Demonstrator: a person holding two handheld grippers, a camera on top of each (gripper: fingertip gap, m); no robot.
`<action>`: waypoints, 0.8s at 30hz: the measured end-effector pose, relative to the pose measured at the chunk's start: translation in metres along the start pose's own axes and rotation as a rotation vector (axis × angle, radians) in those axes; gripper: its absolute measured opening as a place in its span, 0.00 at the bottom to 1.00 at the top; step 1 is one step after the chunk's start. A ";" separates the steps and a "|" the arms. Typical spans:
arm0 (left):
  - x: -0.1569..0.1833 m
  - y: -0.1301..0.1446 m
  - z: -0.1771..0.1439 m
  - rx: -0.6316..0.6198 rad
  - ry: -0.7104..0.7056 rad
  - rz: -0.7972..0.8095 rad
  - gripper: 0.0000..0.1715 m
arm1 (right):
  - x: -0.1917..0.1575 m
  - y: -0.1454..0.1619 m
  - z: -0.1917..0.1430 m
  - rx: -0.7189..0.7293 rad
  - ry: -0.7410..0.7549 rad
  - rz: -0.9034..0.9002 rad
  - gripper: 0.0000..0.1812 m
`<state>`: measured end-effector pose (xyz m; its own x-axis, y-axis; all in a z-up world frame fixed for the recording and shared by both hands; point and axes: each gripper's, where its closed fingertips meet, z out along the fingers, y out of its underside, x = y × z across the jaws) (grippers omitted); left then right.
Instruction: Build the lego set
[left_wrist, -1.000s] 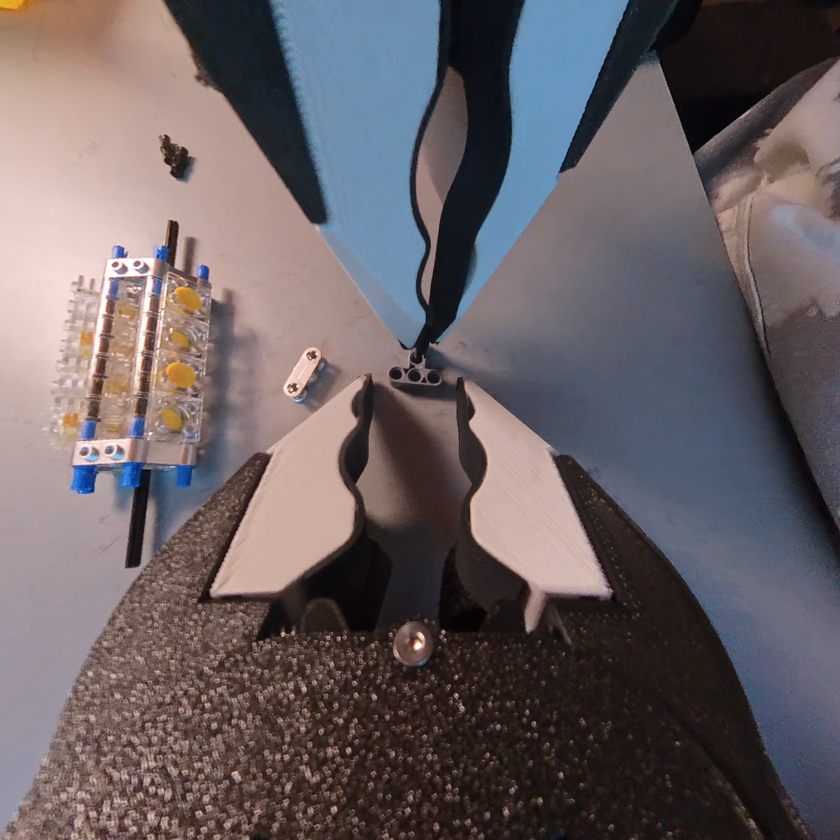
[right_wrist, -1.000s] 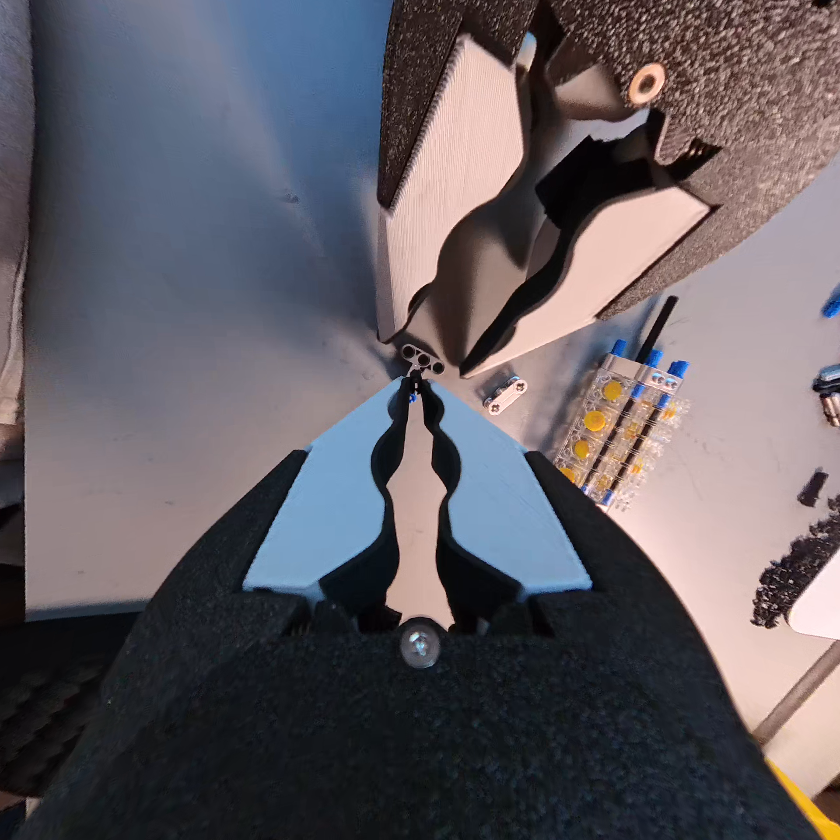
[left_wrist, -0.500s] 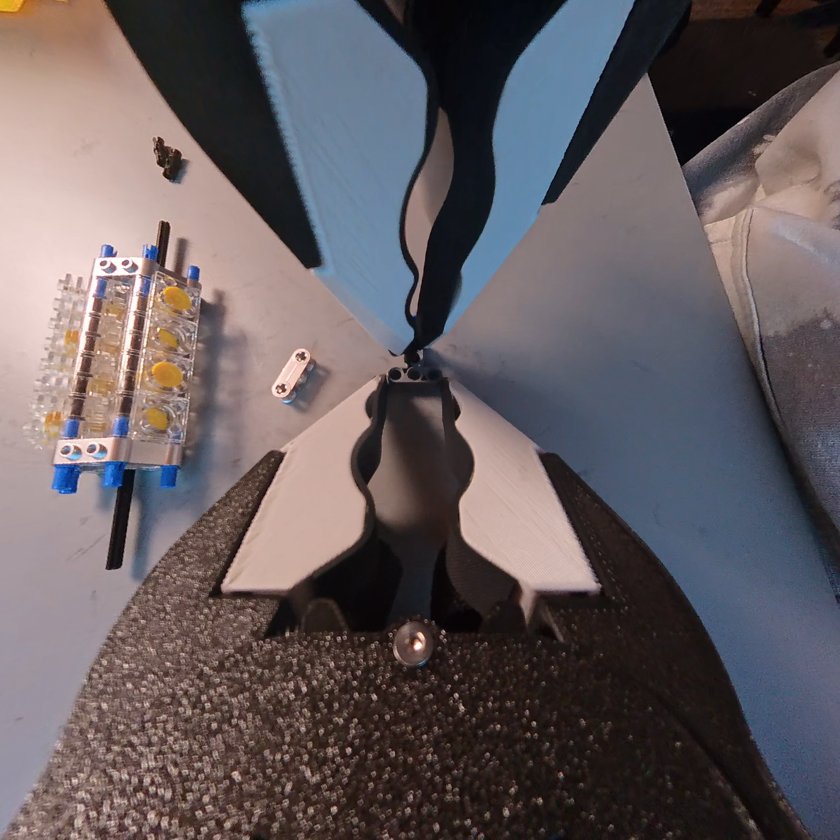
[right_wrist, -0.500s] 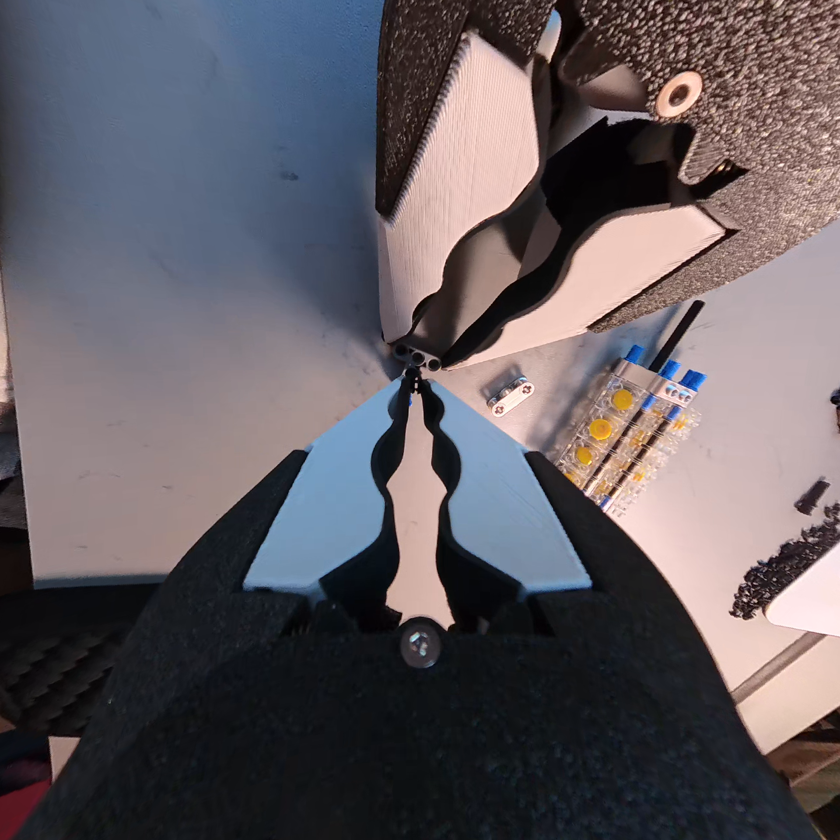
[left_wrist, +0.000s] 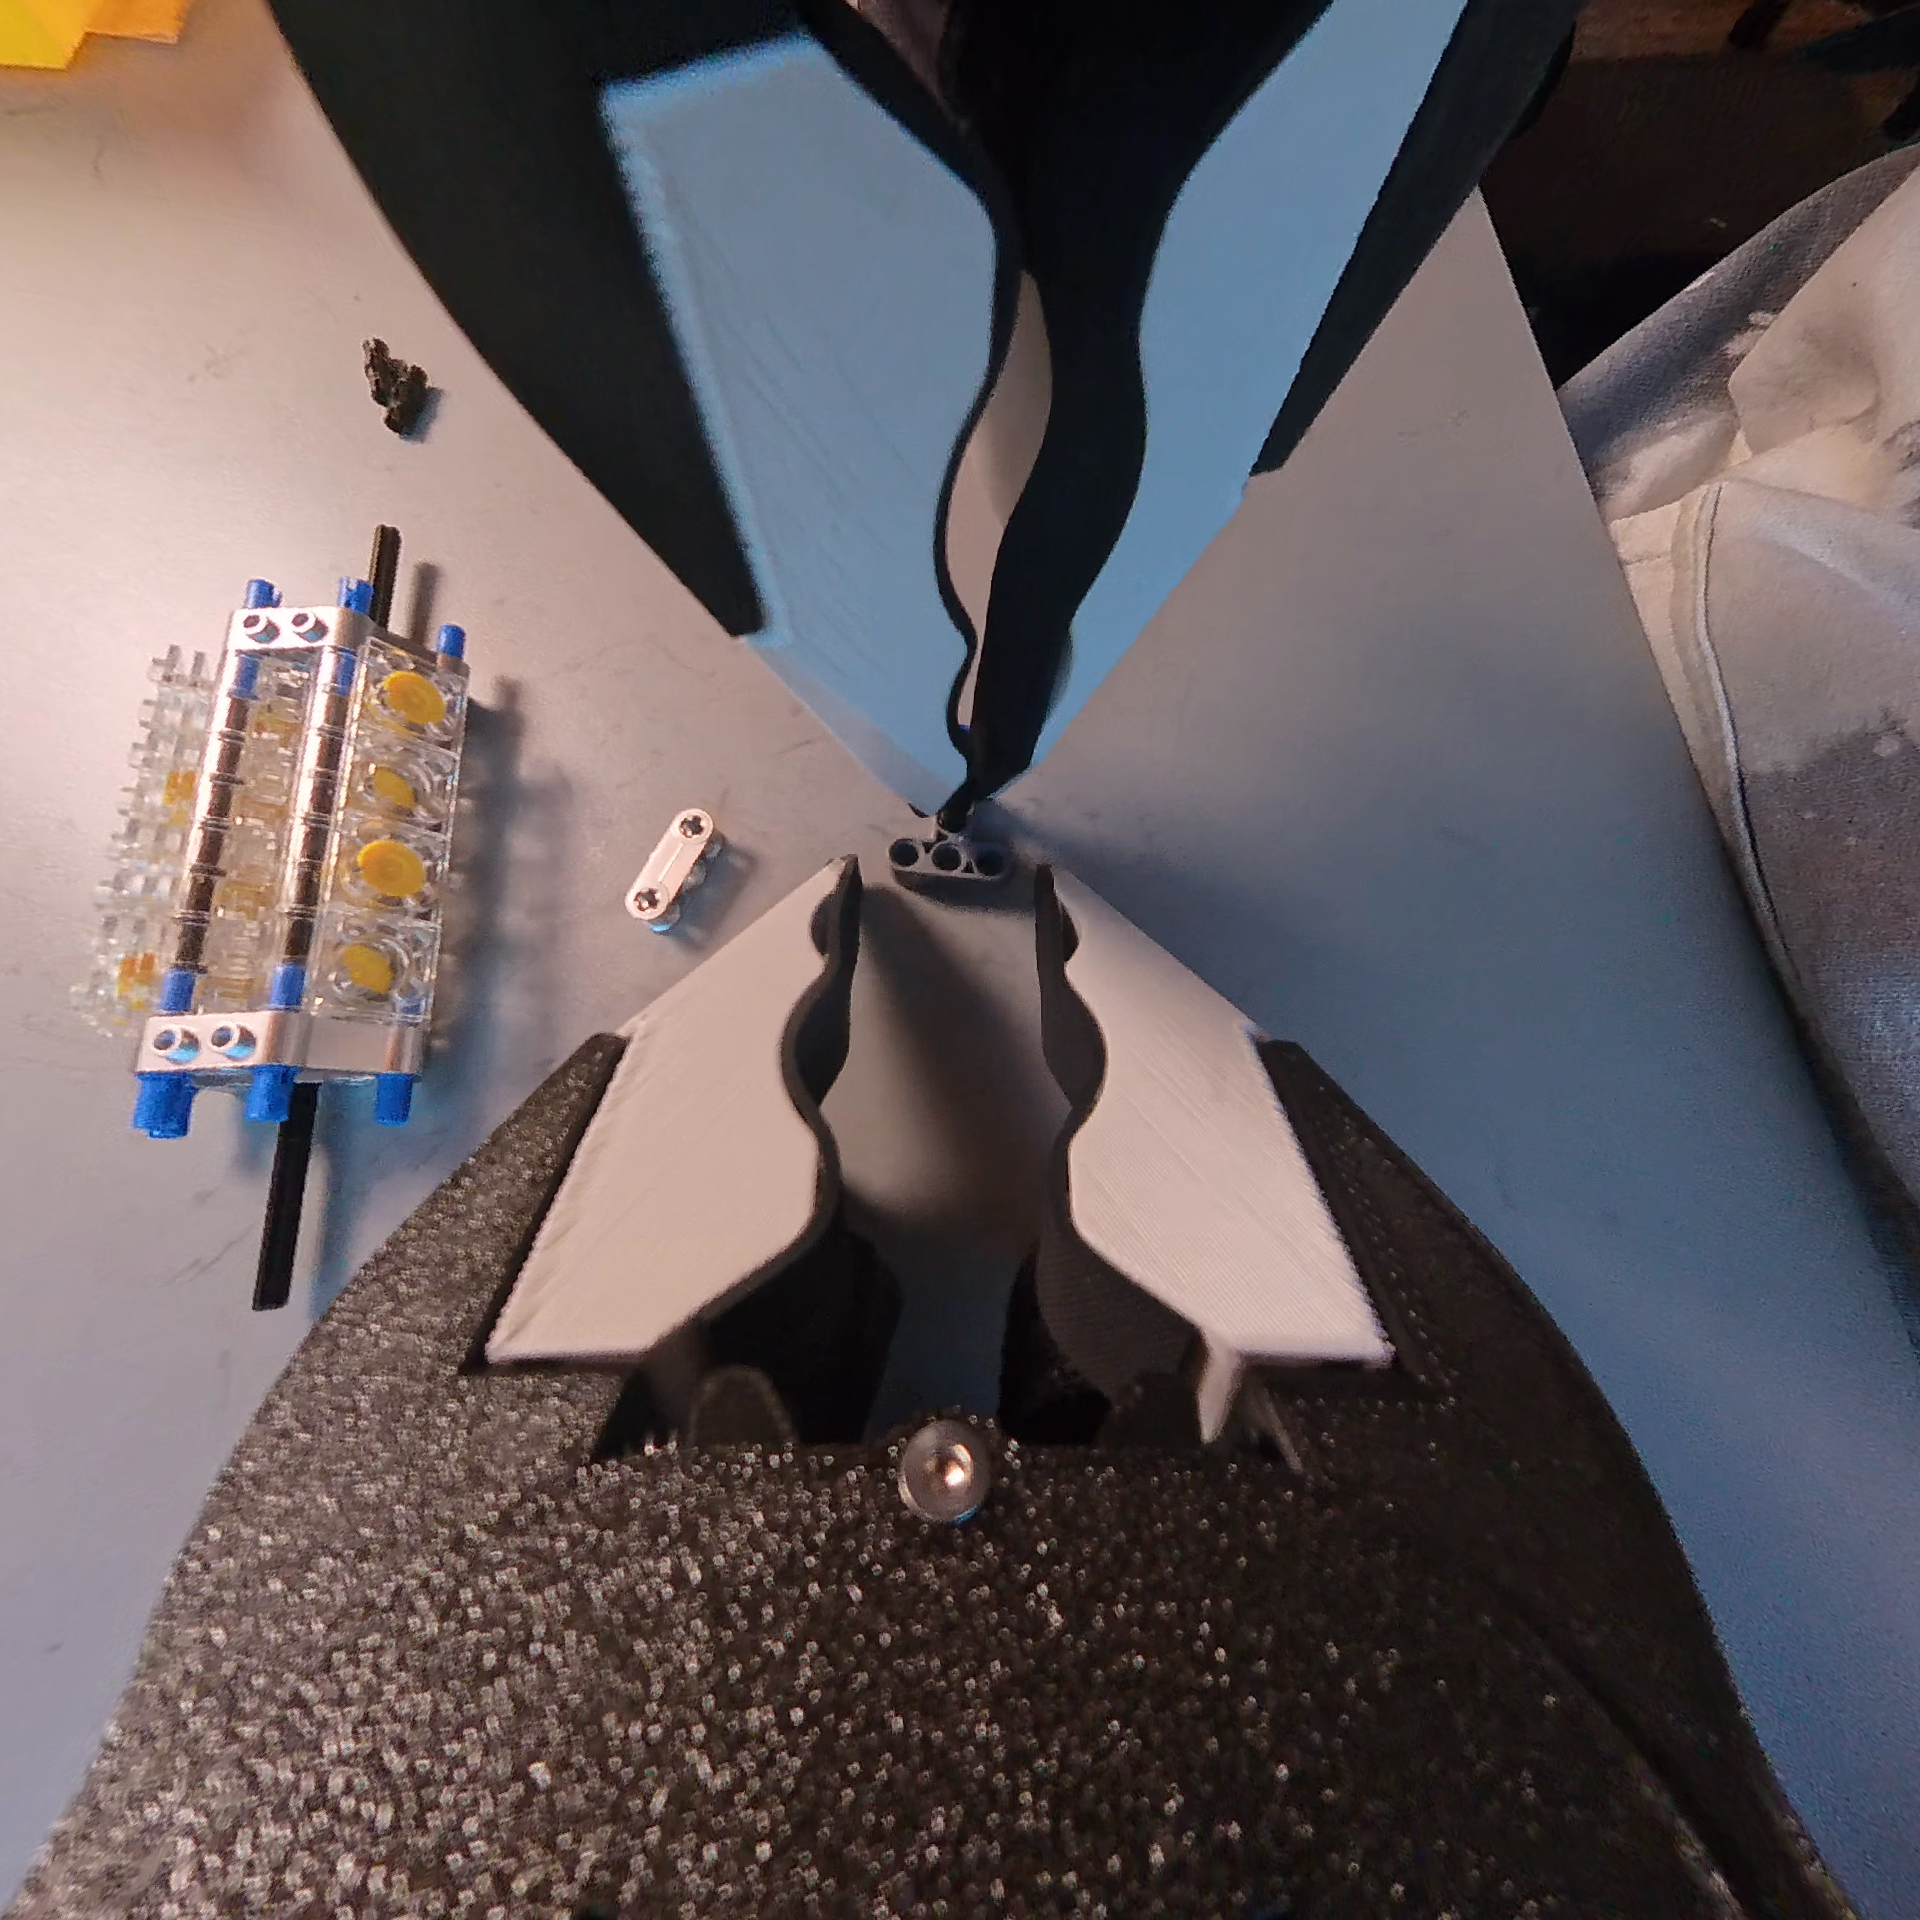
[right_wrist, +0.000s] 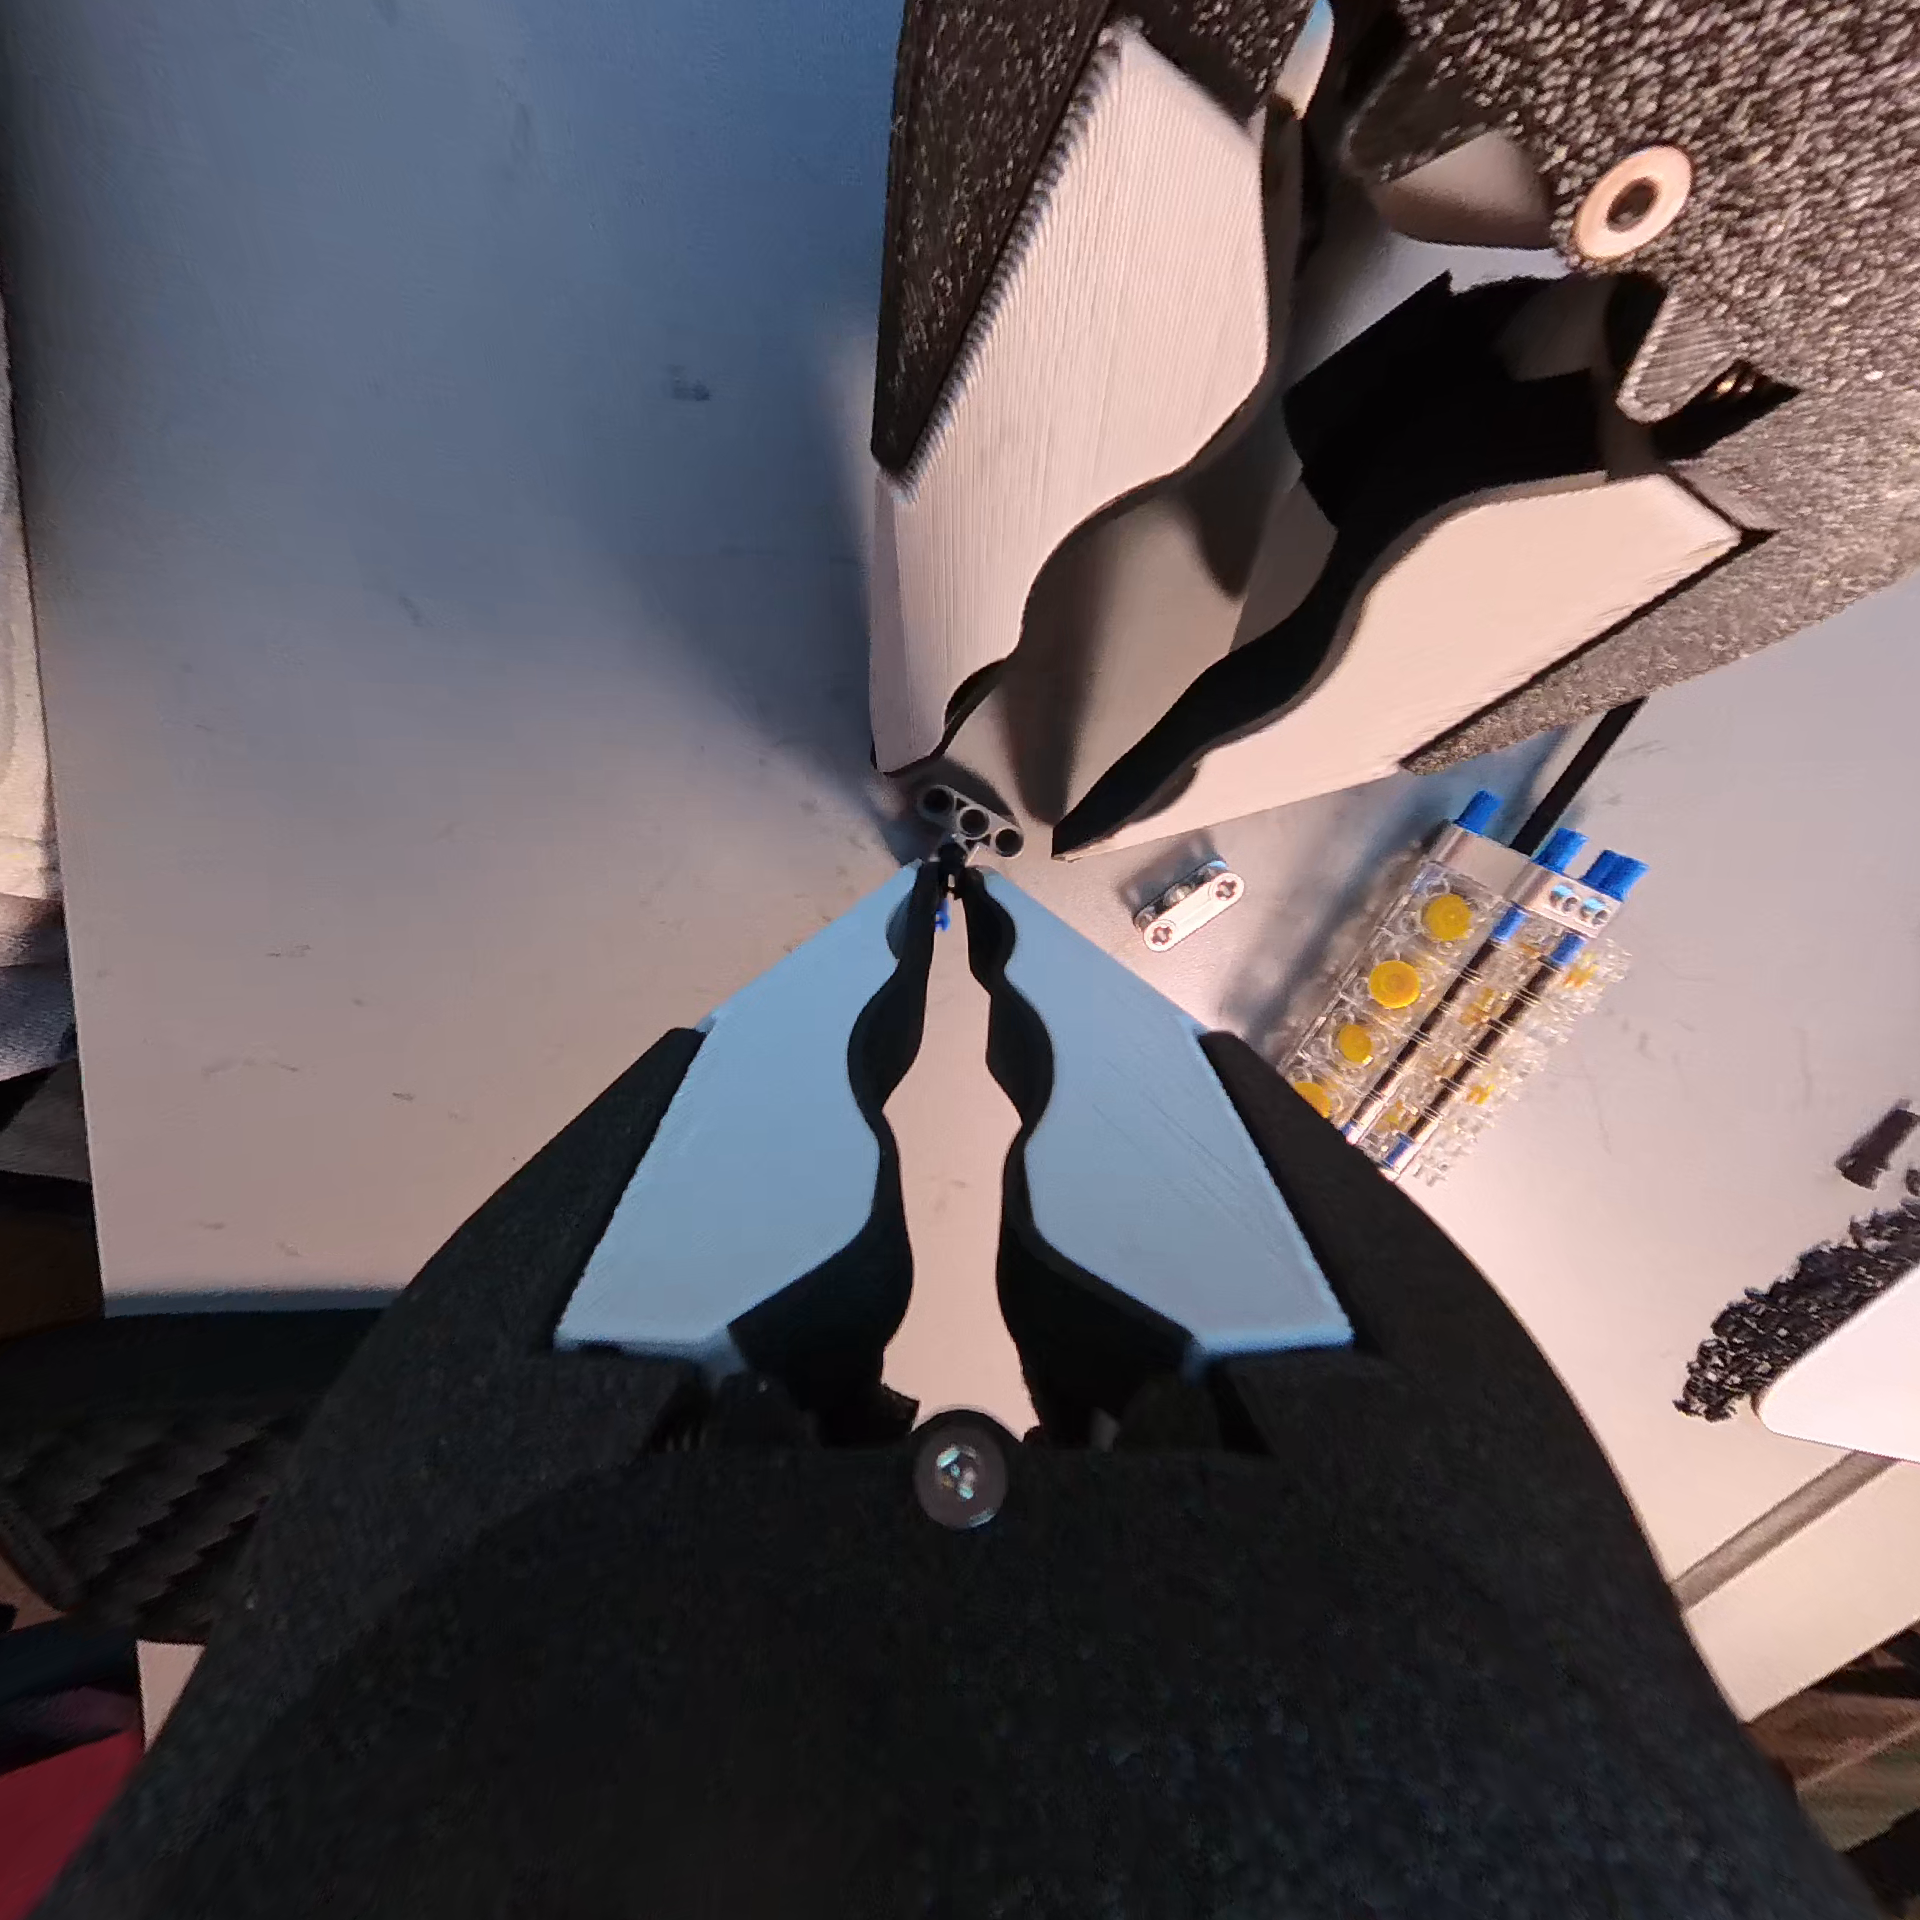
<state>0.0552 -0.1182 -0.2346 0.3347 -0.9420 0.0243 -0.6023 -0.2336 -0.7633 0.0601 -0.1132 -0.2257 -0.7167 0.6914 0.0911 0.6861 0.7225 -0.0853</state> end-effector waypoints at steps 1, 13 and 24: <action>0.000 0.000 0.001 -0.002 -0.001 0.001 0.18 | 0.000 -0.001 0.000 0.006 -0.002 -0.001 0.01; 0.000 0.000 0.002 -0.009 0.023 -0.050 0.13 | 0.000 0.000 0.002 0.051 -0.029 0.022 0.01; -0.001 0.000 0.002 -0.006 0.025 -0.094 0.12 | -0.002 -0.001 0.006 0.118 -0.012 0.150 0.01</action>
<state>0.0567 -0.1171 -0.2357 0.3718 -0.9216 0.1117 -0.5734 -0.3226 -0.7531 0.0602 -0.1158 -0.2314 -0.6095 0.7907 0.0570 0.7664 0.6061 -0.2130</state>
